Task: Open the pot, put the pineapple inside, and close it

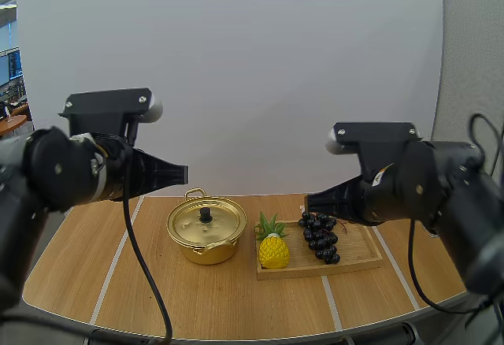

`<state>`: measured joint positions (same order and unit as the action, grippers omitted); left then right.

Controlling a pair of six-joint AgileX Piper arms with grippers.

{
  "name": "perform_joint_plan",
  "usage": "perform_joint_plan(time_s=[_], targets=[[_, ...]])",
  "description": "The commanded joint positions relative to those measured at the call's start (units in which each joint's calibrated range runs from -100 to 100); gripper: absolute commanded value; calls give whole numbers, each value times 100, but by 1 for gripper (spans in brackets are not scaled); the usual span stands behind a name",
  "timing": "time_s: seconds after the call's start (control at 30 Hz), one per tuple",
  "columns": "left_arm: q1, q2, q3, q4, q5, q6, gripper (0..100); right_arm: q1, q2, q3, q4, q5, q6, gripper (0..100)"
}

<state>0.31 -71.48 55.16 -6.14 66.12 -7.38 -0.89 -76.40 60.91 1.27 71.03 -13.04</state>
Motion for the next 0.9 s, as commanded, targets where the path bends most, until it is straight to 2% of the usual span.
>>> perform_joint_plan(time_s=[0.0, 0.13, 0.3, 0.4, 0.43, 0.87], targets=[[10, 1213, -108, -83, -347, 117, 7, 6, 1302, -44, 56, -235, -408, 0], [10, 1532, -108, -83, -527, 126, 28, 6, 1435, -44, 56, -369, -435, 0], [10, 1838, -108, -83, -795, 259, 74, 6, 1480, -44, 56, -497, -607, 0], [10, 2023, -108, -83, -885, 410, 97, 6, 1480, -44, 56, -516, -607, 0], [10, 2080, -108, -83, -893, 477, 100, 6, 1480, -44, 56, -540, -607, 0], [10, 2797, -108, -83, -1110, 918, 100, 6, 1480, -44, 56, -582, -598, 0]])
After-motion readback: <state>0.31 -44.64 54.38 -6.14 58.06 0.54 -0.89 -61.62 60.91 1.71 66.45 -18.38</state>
